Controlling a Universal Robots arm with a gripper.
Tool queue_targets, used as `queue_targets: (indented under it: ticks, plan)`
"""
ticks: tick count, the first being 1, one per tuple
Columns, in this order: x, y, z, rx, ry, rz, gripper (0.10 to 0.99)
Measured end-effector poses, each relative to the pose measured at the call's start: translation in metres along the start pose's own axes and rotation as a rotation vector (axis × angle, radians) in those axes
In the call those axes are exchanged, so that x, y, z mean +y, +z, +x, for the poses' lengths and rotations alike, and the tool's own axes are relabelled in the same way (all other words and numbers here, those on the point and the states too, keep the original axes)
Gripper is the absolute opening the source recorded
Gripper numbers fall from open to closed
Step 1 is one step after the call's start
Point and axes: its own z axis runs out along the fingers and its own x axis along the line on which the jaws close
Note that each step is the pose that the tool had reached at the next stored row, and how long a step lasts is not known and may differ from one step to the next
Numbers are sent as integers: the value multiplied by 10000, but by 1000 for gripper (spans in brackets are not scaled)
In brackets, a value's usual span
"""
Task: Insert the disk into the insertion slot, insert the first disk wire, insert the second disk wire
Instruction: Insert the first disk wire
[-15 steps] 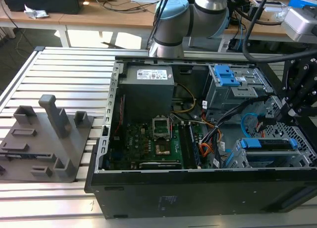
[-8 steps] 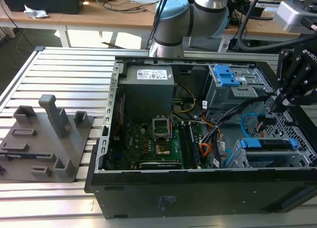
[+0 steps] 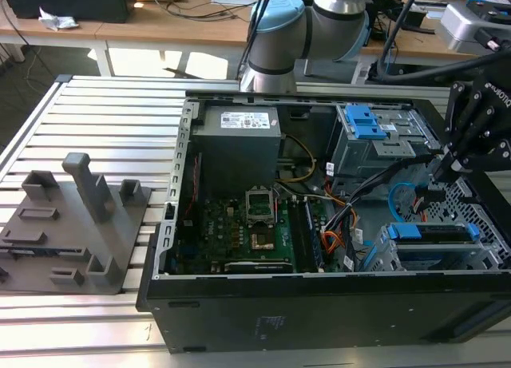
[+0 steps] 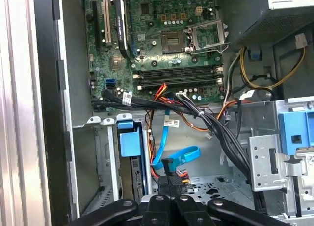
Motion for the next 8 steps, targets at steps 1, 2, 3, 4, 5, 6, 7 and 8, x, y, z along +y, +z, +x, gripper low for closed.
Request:
queue_targets:
  ticks: [1, 2, 3, 4, 5, 6, 7, 8]
  plan:
    - [0, 7, -1, -1, 15, 0, 106]
    - [-1, 24, -3, -3, 33, 0, 106]
    - [-2, 41, -5, -6, 45, -2, 106]
    - [-12, 63, -9, -4, 54, -7, 106]
    - [-24, 80, -13, -4, 56, -12, 106]
    - [-43, 99, -19, -4, 57, -21, 106]
    - [-59, 109, -27, 0, 56, -25, 106]
    - [-72, 127, -37, 5, -25, -25, 106]
